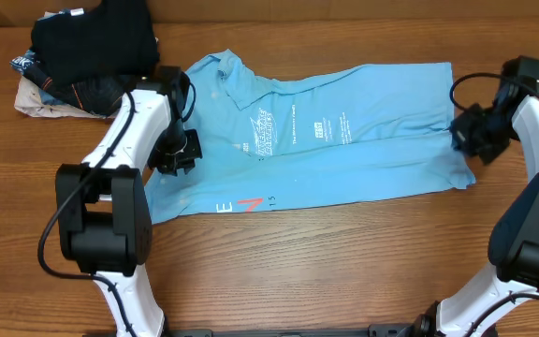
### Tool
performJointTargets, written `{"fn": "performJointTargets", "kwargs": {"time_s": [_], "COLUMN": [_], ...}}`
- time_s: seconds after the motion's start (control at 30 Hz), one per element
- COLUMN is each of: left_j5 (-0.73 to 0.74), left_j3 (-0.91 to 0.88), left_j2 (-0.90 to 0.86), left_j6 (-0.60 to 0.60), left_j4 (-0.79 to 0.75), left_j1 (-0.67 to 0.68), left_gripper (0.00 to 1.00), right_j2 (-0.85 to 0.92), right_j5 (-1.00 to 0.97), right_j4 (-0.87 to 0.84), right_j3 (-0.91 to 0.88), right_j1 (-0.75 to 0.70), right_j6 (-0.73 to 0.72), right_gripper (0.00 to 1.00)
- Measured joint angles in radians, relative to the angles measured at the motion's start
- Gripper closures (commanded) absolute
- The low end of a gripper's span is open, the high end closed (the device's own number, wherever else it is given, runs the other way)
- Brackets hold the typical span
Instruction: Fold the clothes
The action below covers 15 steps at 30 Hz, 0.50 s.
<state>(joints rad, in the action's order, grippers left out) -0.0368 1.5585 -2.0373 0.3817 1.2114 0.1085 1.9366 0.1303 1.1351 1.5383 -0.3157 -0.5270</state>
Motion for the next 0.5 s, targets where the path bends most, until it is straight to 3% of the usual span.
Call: {"fn": "performJointTargets", "kwargs": {"time_s": [0.2, 0.5], "left_j5": [0.065, 0.134], "left_j3": [0.001, 0.000], "left_j2": [0.060, 0.061], "left_j6": [-0.001, 0.011], "left_j4": [0.005, 0.003], "left_j1": [0.059, 0.120], "left_gripper": [0.96, 0.96], "right_j2": [-0.005, -0.008], "right_j5": [-0.001, -0.006], "right_j4": [0.062, -0.049], "right_j3": [-0.018, -0.179], "right_j1": [0.003, 0.003], "right_j6": [0.025, 0.035], "right_gripper": [0.92, 0.92]}}
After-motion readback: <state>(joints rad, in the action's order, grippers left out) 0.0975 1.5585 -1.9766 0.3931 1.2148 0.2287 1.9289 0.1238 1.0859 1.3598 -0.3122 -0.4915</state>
